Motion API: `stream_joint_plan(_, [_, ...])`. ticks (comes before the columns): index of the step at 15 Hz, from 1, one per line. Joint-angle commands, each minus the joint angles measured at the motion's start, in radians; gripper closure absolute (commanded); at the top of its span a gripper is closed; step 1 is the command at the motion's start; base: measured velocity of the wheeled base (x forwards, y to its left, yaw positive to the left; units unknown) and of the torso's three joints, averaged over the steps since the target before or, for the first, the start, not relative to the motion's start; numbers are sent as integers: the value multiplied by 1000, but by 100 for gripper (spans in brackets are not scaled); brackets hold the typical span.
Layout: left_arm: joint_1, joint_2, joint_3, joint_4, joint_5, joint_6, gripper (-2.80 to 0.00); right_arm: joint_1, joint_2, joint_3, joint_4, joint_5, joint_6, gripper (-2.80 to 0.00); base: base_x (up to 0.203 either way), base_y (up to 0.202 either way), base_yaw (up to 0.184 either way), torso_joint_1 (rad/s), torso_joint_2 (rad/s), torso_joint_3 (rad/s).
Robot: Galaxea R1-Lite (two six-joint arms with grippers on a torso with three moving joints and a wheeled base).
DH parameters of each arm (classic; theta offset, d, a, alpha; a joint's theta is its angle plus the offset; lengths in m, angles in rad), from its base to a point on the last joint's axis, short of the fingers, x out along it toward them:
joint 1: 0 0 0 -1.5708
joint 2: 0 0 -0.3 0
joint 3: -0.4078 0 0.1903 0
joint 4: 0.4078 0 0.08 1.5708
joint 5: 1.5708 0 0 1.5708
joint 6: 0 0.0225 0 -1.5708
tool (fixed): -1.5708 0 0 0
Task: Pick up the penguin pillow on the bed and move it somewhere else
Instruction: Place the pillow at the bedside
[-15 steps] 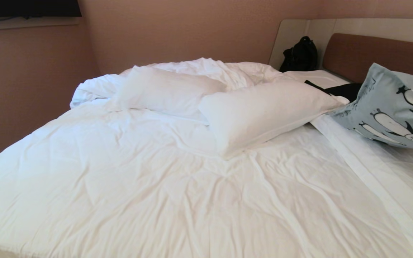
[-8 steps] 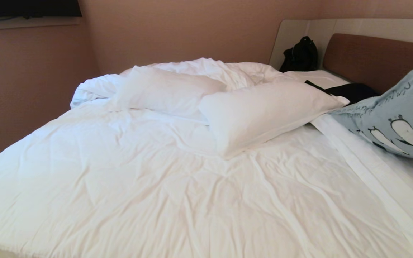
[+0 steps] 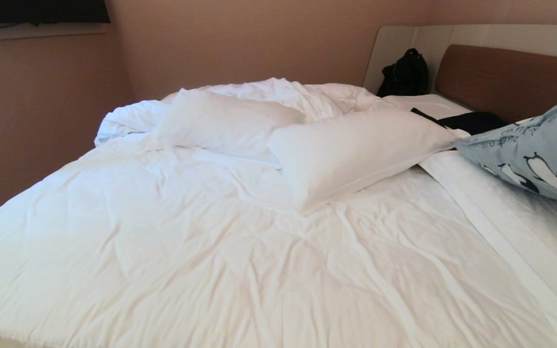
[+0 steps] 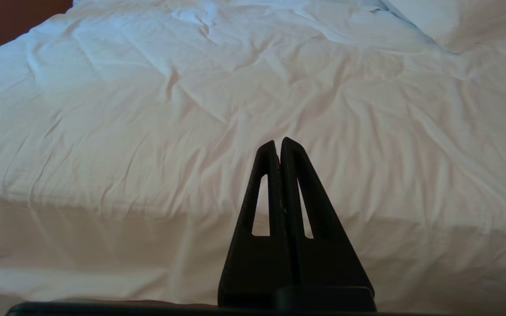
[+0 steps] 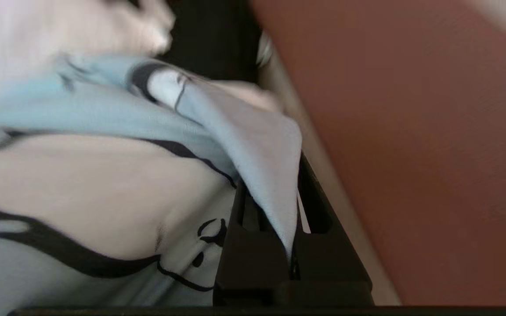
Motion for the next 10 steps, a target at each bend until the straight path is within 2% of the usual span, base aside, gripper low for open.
stream_joint_plan(1, [0,0,0,0,0,0,0,-1,-50,0,-77,0,41,0,0,0,0,0,0,0])
stream_joint_plan(4, [0,0,0,0,0,0,0,-2,-65,0,-156,-4,41,0,0,0,0,0,0,0])
stream_joint_plan(10, [0,0,0,0,0,0,0,1,-38,3,-145,13,44,0,0,0,0,0,0,0])
